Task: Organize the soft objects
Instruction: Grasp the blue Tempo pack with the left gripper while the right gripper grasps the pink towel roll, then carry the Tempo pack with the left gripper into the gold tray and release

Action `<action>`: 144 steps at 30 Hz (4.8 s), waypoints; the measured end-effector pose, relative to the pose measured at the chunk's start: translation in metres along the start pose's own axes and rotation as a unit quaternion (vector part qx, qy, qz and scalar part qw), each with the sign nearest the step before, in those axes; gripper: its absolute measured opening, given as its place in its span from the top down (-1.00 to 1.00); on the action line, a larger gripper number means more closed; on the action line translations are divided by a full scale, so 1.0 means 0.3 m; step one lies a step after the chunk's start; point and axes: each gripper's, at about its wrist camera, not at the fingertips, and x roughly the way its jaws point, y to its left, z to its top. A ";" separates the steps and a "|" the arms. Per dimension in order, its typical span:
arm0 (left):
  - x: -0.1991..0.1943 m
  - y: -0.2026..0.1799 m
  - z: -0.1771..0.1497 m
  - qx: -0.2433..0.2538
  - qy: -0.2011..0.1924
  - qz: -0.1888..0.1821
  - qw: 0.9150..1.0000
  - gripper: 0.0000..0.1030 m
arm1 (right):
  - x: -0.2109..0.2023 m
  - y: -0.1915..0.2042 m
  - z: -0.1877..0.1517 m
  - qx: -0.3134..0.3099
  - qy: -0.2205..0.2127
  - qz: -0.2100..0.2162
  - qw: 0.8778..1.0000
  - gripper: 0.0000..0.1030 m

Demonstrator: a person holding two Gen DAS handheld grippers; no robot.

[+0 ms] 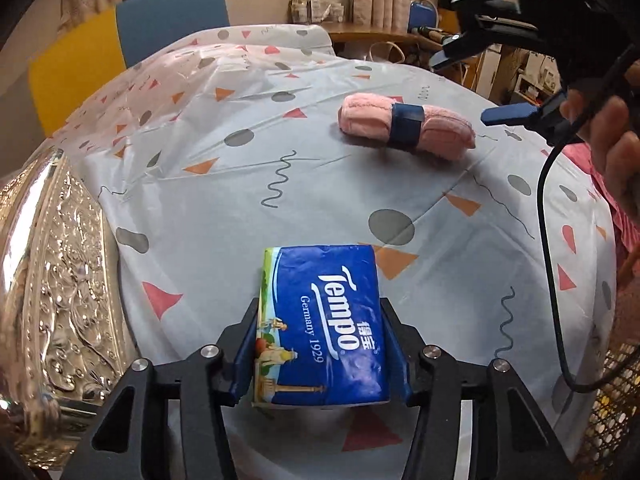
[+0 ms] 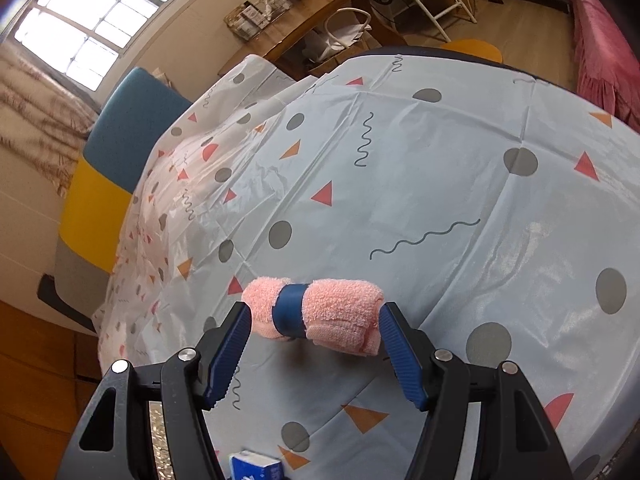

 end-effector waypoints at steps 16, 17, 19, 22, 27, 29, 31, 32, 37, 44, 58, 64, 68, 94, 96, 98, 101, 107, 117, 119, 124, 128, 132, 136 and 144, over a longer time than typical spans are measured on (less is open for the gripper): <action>-0.012 0.012 -0.013 0.003 -0.020 -0.017 1.000 -0.08 | 0.228 0.327 -0.020 -0.392 0.121 -0.155 0.899 -0.43; -0.012 0.011 -0.013 0.003 -0.020 -0.017 1.000 -0.08 | 0.268 0.316 -0.029 -0.396 0.131 -0.174 0.892 -0.43; -0.012 0.011 -0.014 0.002 -0.021 -0.017 1.000 -0.08 | 0.325 0.286 -0.052 -0.396 0.146 -0.202 0.884 -0.29; -0.013 0.016 -0.015 0.001 -0.023 -0.020 1.000 -0.08 | 0.329 0.286 -0.095 -0.383 0.129 -0.211 0.890 0.00; -0.016 0.013 -0.016 0.002 -0.024 -0.018 1.000 -0.08 | 0.305 0.343 -0.256 -0.401 0.156 -0.163 0.888 0.02; -0.018 0.011 -0.017 0.002 -0.024 -0.016 1.000 -0.08 | 0.294 0.342 -0.309 -0.406 0.129 -0.170 0.888 -0.01; -0.020 0.009 -0.017 0.001 -0.024 -0.013 1.000 -0.10 | 0.287 0.322 -0.322 -0.389 0.114 -0.165 0.899 -0.04; -0.020 0.007 -0.018 0.002 -0.024 -0.011 1.000 -0.11 | 0.287 0.316 -0.320 -0.387 0.115 -0.162 0.901 -0.06; -0.024 -0.002 -0.020 0.002 -0.025 -0.007 1.000 -0.11 | 0.296 0.287 -0.293 -0.363 0.111 -0.141 0.914 -0.21; -0.028 -0.010 -0.008 0.002 -0.017 -0.006 1.000 -0.04 | 0.309 0.298 -0.270 -0.379 0.102 -0.138 0.910 0.15; -0.176 0.035 0.132 -0.038 -0.021 0.014 0.999 -0.01 | 0.311 0.290 -0.263 -0.377 0.100 -0.121 0.913 0.12; -0.251 0.083 0.227 -0.049 -0.048 0.022 0.997 -0.01 | 0.306 0.291 -0.268 -0.383 0.094 -0.123 0.911 0.13; -0.312 0.120 0.288 -0.050 -0.080 0.042 0.995 -0.01 | 0.307 0.296 -0.275 -0.390 0.092 -0.127 0.907 0.13; -0.728 0.721 0.031 -0.220 -0.165 0.229 0.934 -0.02 | 0.311 0.327 -0.321 -0.445 0.060 -0.153 0.880 0.14; -0.753 0.759 -0.038 -0.234 -0.165 0.231 0.930 -0.02 | 0.311 0.332 -0.331 -0.455 0.052 -0.156 0.875 0.14; -0.770 0.786 -0.103 -0.243 -0.162 0.244 0.925 -0.02 | 0.310 0.339 -0.347 -0.468 0.042 -0.163 0.867 0.14; -0.785 0.834 -0.203 -0.265 -0.152 0.260 0.916 -0.02 | 0.307 0.345 -0.362 -0.481 0.032 -0.171 0.859 0.14; -0.836 0.901 -0.401 -0.312 -0.140 0.293 0.893 -0.02 | 0.306 0.346 -0.373 -0.490 0.025 -0.177 0.854 0.15; -0.907 0.923 -0.600 -0.341 -0.124 0.330 0.872 -0.02 | 0.300 0.349 -0.389 -0.500 0.016 -0.181 0.847 0.16; -0.915 0.925 -0.632 -0.344 -0.118 0.335 0.869 -0.02 | 0.300 0.349 -0.390 -0.502 0.015 -0.182 0.846 0.16; -0.930 0.936 -0.700 -0.359 -0.109 0.342 0.861 -0.02 | 0.301 0.351 -0.393 -0.507 0.011 -0.184 0.842 0.16; -0.938 0.941 -0.737 -0.367 -0.104 0.342 0.859 -0.02 | 0.301 0.354 -0.396 -0.508 0.010 -0.186 0.841 0.17; -0.950 0.944 -0.769 -0.378 -0.102 0.333 0.858 -0.02 | 0.302 0.355 -0.398 -0.510 0.009 -0.187 0.840 0.17; -0.977 0.966 -0.812 -0.406 -0.105 0.311 0.853 -0.02 | 0.301 0.356 -0.400 -0.511 0.009 -0.188 0.838 0.17; -0.981 0.998 -0.865 -0.458 -0.098 0.255 0.846 -0.02 | 0.300 0.360 -0.399 -0.512 0.011 -0.190 0.838 0.18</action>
